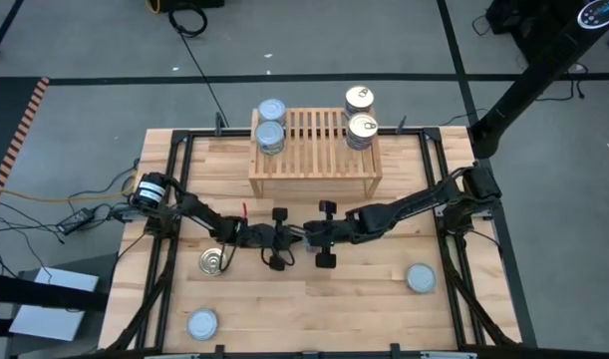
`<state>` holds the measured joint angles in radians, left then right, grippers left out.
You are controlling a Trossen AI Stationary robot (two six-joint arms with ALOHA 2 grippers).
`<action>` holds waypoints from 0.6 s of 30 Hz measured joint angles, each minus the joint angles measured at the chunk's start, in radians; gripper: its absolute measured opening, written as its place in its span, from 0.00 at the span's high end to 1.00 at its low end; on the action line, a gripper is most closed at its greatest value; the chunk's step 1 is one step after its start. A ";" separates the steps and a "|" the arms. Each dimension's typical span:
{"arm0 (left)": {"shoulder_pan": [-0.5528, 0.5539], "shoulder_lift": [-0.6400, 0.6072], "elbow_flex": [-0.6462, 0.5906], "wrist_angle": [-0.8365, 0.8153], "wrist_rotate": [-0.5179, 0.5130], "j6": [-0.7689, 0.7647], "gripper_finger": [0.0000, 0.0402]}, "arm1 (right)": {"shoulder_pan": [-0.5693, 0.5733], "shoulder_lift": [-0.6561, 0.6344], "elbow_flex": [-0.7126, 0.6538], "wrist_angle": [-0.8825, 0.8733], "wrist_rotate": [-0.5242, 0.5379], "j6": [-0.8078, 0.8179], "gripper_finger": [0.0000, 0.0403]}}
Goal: Stack canned seafood by type on shelf
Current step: Put the blue tuna can on the shelf
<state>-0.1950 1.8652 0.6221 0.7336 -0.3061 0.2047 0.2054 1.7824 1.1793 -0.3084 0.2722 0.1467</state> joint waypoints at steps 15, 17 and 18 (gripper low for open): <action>-0.013 0.000 0.000 0.017 0.093 -0.104 1.00 | 0.077 -0.014 0.121 -0.248 0.065 0.166 0.80; -0.025 0.000 0.000 0.016 0.129 -0.119 1.00 | 0.109 -0.014 0.146 -0.326 0.088 0.231 0.75; -0.031 0.000 0.000 0.016 0.140 -0.126 1.00 | 0.126 -0.014 0.151 -0.350 0.099 0.270 0.73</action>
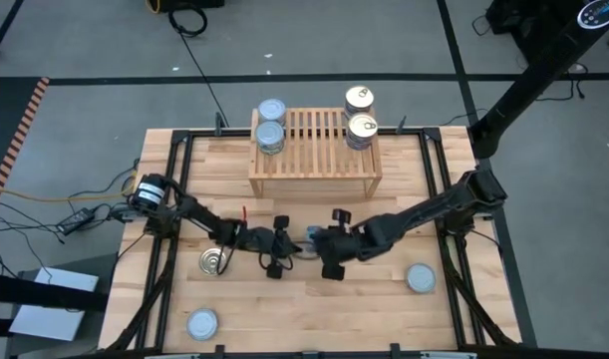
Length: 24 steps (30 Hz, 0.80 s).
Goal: Stack canned seafood by type on shelf
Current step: Put the blue tuna can on the shelf
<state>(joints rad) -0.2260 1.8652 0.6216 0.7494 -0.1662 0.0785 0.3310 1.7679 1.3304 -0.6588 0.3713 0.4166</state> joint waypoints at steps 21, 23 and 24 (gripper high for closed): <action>-0.003 0.007 0.149 -0.044 -0.034 0.052 1.00 | 0.158 0.001 -0.115 -0.032 0.269 0.507 0.57; -0.004 0.007 0.148 -0.046 -0.053 0.053 1.00 | 0.151 0.001 -0.124 -0.005 0.263 0.494 0.52; -0.008 0.007 0.148 -0.050 -0.067 0.056 1.00 | 0.147 0.001 -0.130 0.010 0.259 0.482 0.49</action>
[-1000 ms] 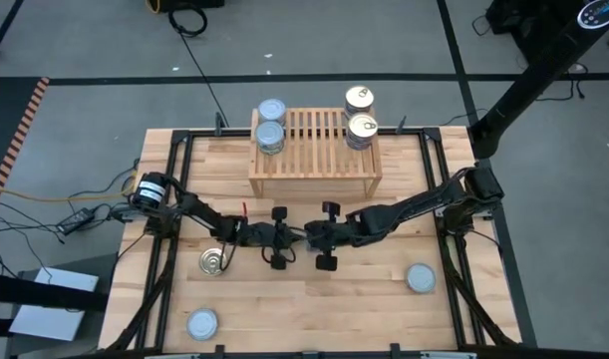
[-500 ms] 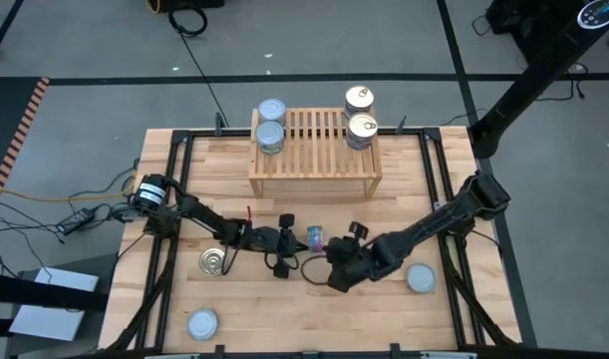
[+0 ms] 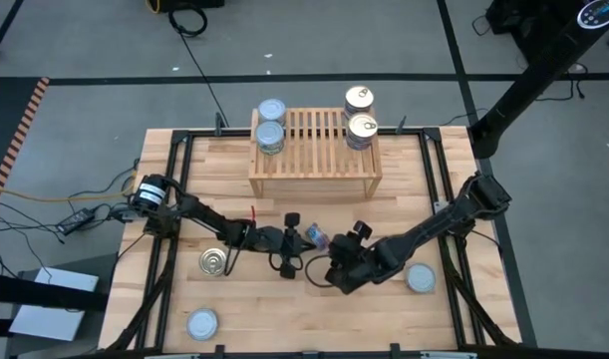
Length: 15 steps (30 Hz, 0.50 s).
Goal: Stack canned seafood by type on shelf
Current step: Put the blue tuna can on the shelf
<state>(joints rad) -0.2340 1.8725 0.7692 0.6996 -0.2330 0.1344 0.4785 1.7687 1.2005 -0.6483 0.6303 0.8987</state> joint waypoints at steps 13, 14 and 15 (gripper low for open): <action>-0.089 -0.018 -0.043 0.001 -0.140 0.004 1.00 | -0.036 0.001 -0.068 0.140 0.030 -0.041 0.13; -0.094 -0.026 -0.050 0.000 -0.147 -0.003 1.00 | -0.038 0.001 -0.072 0.156 0.031 -0.041 0.11; -0.098 -0.031 -0.058 0.001 -0.158 -0.009 1.00 | -0.039 0.003 -0.075 0.175 0.032 -0.045 0.10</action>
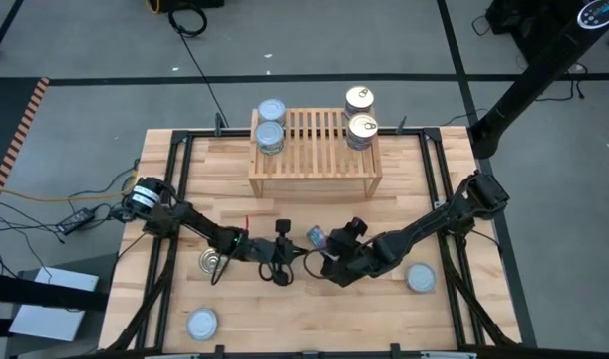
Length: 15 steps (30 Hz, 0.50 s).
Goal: Stack canned seafood by type on shelf
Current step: Put the blue tuna can on the shelf
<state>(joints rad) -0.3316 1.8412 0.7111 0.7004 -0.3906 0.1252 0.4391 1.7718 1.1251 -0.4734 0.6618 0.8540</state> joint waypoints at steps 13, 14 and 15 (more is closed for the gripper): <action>-0.018 0.000 -0.011 0.014 -0.030 -0.028 1.00 | -0.031 0.050 -0.005 0.057 0.047 -0.027 0.08; -0.018 0.000 -0.011 0.014 -0.030 -0.028 1.00 | -0.032 0.058 -0.004 0.057 0.047 -0.027 0.09; -0.018 0.000 -0.011 0.014 -0.030 -0.029 1.00 | -0.032 0.064 -0.005 0.055 0.043 -0.027 0.10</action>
<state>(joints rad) -0.3496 1.8408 0.7002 0.7142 -0.4202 0.0964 0.4068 1.8363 1.1204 -0.4183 0.7043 0.8268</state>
